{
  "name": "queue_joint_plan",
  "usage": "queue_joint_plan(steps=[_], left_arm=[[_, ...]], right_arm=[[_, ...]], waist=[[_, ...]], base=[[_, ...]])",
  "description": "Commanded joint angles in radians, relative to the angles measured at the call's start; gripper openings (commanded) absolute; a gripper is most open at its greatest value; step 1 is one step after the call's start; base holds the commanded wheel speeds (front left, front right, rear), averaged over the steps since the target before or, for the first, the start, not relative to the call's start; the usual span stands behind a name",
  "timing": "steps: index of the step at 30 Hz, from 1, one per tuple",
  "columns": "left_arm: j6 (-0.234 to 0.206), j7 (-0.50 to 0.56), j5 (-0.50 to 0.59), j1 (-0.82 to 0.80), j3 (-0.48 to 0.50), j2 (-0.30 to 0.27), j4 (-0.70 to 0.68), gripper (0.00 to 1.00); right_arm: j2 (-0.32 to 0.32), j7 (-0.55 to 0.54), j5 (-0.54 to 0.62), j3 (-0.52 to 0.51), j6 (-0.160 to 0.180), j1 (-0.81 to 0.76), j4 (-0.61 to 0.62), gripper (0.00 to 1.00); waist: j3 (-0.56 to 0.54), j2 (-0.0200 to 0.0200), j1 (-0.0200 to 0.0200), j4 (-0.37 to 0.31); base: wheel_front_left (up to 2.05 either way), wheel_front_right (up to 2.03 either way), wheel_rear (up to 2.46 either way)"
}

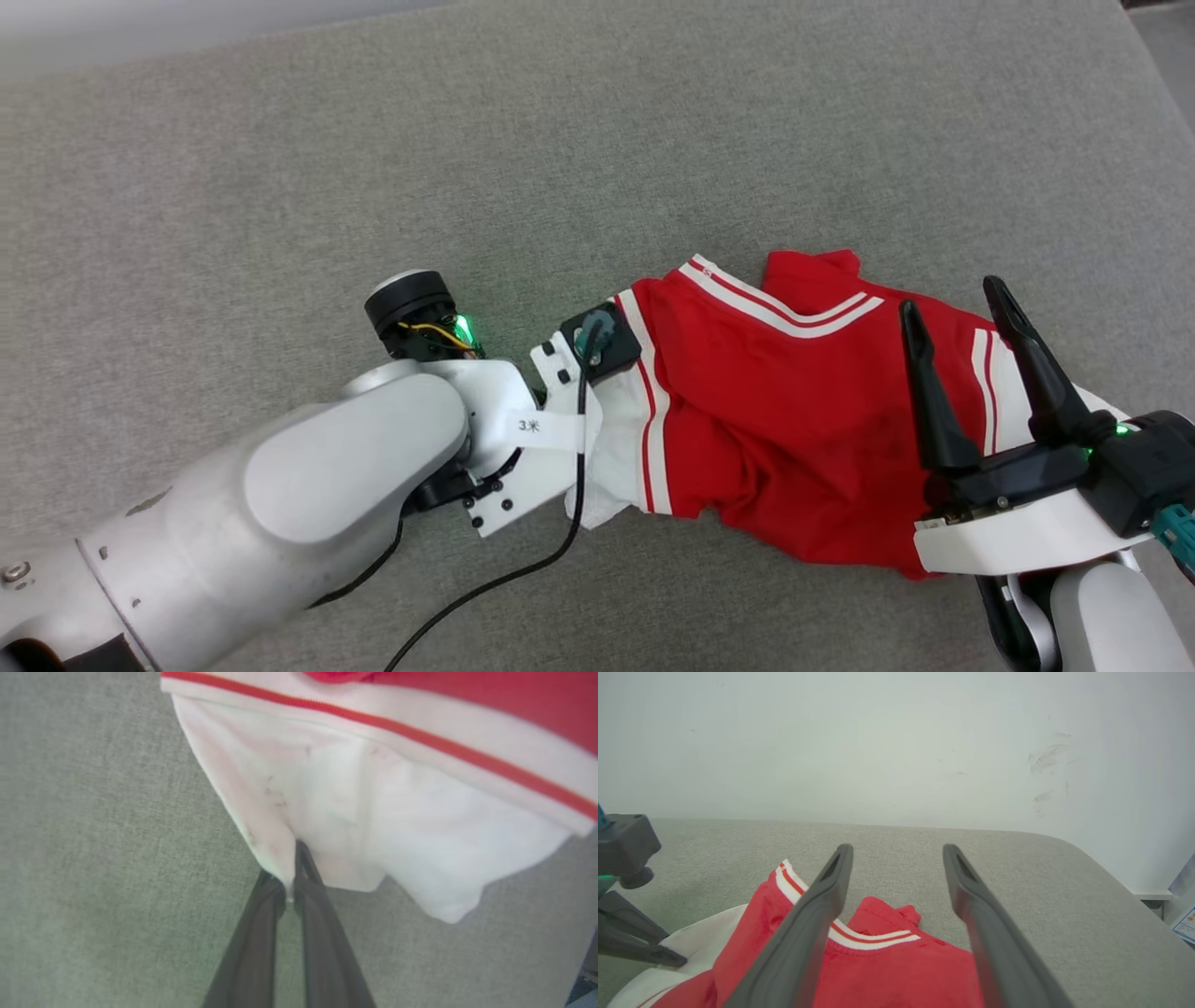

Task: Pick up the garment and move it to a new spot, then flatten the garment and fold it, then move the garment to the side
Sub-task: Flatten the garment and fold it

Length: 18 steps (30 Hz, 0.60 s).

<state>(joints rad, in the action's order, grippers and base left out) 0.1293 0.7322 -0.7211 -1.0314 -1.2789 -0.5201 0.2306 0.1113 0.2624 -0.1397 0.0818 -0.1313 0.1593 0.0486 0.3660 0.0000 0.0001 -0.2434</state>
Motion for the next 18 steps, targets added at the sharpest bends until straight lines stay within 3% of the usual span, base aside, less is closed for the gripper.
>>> queue_joint_plan(steps=[1, 5, 9, 18], left_arm=[[-0.001, -0.019, 0.0, -0.006, -0.004, -0.007, 0.015, 0.0], [-0.001, -0.155, -0.033, -0.041, -0.002, -0.013, 0.015, 0.0], [-0.001, -0.252, -0.074, -0.056, -0.001, -0.053, 0.027, 0.0], [-0.009, -0.308, -0.181, -0.004, 0.043, -0.179, 0.048, 0.0]], right_arm=[[-0.003, 0.003, 0.004, -0.001, 0.001, 0.006, -0.002, 1.0], [0.001, 0.003, 0.008, -0.016, 0.001, -0.018, -0.011, 1.0], [0.005, 0.003, 0.008, -0.027, 0.001, -0.042, -0.021, 1.0], [0.015, 0.003, 0.01, -0.041, 0.001, -0.082, -0.041, 1.0]], waist=[[-0.011, 0.0, -0.0001, 0.009], [-0.049, 0.0, -0.0001, 0.038], [-0.095, 0.0, -0.0001, 0.071], [-0.163, 0.0, -0.0001, 0.145]], base=[[0.0, 0.0, 0.0], [0.0, 0.0, 0.0], [0.0, 0.0, 0.0], [0.0, 0.0, 0.0]])
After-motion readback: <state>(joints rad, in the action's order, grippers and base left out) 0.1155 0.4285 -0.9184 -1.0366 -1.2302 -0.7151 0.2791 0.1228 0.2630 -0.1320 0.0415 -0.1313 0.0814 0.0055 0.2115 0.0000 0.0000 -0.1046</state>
